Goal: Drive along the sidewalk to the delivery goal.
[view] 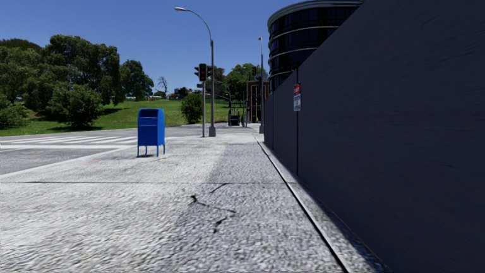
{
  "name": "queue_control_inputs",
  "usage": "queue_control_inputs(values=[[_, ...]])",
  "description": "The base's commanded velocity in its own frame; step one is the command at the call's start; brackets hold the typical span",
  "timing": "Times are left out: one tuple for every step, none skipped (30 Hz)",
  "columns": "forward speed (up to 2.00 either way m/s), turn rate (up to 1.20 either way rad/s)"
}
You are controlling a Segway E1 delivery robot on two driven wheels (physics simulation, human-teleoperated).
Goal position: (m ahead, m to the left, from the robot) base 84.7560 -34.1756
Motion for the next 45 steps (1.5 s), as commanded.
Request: queue_control_inputs(values=[[2.0, 0.0], [2.0, 0.0], [2.0, 0.0], [2.0, 0.0], [2.0, 0.0], [2.0, 0.0], [2.0, 0.0], [2.0, 0.0], [2.0, 0.0], [2.0, 0.0], [2.0, 0.0], [2.0, 0.0], [2.0, 0.0], [2.0, 0.0], [2.0, 0.0], [2.0, 0.0], [2.0, 0.0], [2.0, 0.0], [2.0, 0.0], [2.0, 0.0], [2.0, 0.0], [2.0, 0.0], [2.0, 0.0], [2.0, 0.0], [2.0, 0.0], [2.0, 0.0], [2.0, 0.0], [2.0, 0.0], [2.0, 0.0], [2.0, 0.0], [2.0, 0.0], [2.0, 0.0], [2.0, 0.0], [2.0, 0.0], [2.0, 0.0], [2.0, 0.0], [2.0, 0.0], [2.0, 0.0], [2.0, 0.0], [2.0, 0.0], [2.0, 0.0], [2.0, 0.0], [2.0, 0.0], [2.0, 0.0], [2.0, 0.0]])
